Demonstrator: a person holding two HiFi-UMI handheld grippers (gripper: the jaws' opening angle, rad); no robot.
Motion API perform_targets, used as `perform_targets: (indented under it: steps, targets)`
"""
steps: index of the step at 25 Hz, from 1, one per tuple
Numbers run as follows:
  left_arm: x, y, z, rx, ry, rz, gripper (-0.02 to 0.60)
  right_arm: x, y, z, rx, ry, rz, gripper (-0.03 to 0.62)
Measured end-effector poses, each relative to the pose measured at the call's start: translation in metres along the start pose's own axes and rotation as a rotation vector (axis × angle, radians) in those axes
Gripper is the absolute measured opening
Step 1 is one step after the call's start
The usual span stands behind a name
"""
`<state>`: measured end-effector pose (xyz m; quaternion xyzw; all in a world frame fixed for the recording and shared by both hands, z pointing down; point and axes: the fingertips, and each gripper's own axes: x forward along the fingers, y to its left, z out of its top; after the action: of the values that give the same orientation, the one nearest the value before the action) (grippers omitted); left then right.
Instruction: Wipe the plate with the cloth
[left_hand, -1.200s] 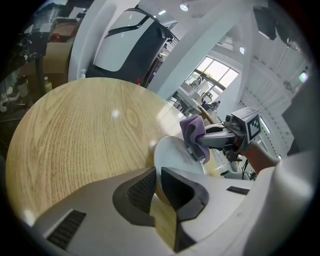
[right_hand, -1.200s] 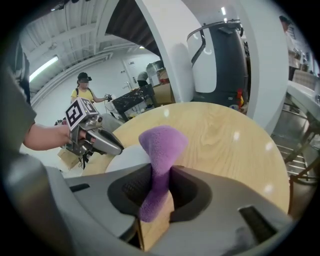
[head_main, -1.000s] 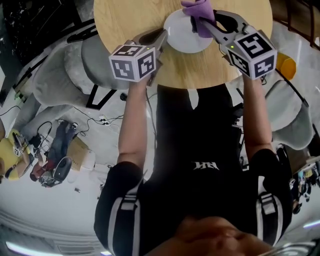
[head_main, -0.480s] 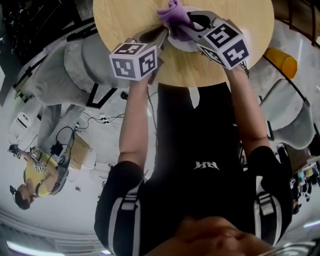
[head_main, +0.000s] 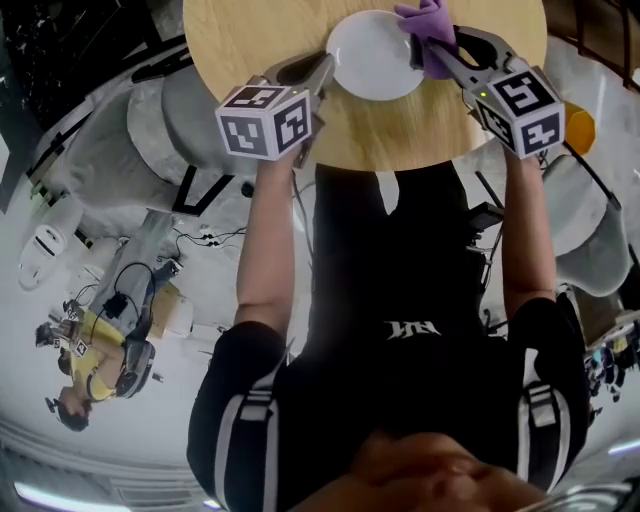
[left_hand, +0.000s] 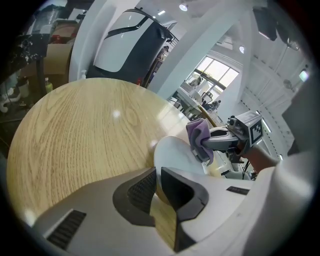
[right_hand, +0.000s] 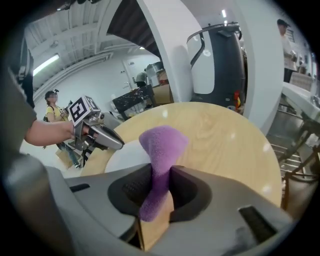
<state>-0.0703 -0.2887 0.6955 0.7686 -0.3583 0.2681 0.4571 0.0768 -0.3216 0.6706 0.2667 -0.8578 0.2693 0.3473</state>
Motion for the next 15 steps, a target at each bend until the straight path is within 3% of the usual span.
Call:
perform_targets:
  steps: [3, 5, 9, 12, 15]
  targets:
    - [0.0, 0.002, 0.001, -0.001, -0.001, 0.005, 0.037, -0.015, -0.015, -0.009, 0.02, -0.002, -0.049, 0.091]
    - [0.0, 0.002, 0.0, -0.001, 0.0, 0.009, 0.037, -0.023, -0.01, 0.0, 0.05, -0.065, -0.03, 0.091]
    - [0.0, 0.003, -0.001, -0.003, -0.001, 0.011, 0.037, -0.008, 0.04, 0.039, 0.054, -0.159, 0.109, 0.091]
    - [-0.001, 0.003, -0.002, -0.005, -0.001, 0.015, 0.037, 0.032, 0.083, 0.046, 0.066, -0.118, 0.259, 0.091]
    - [-0.002, 0.001, -0.002, -0.001, -0.001, 0.015, 0.037, 0.063, 0.1, 0.035, 0.082, -0.036, 0.303, 0.091]
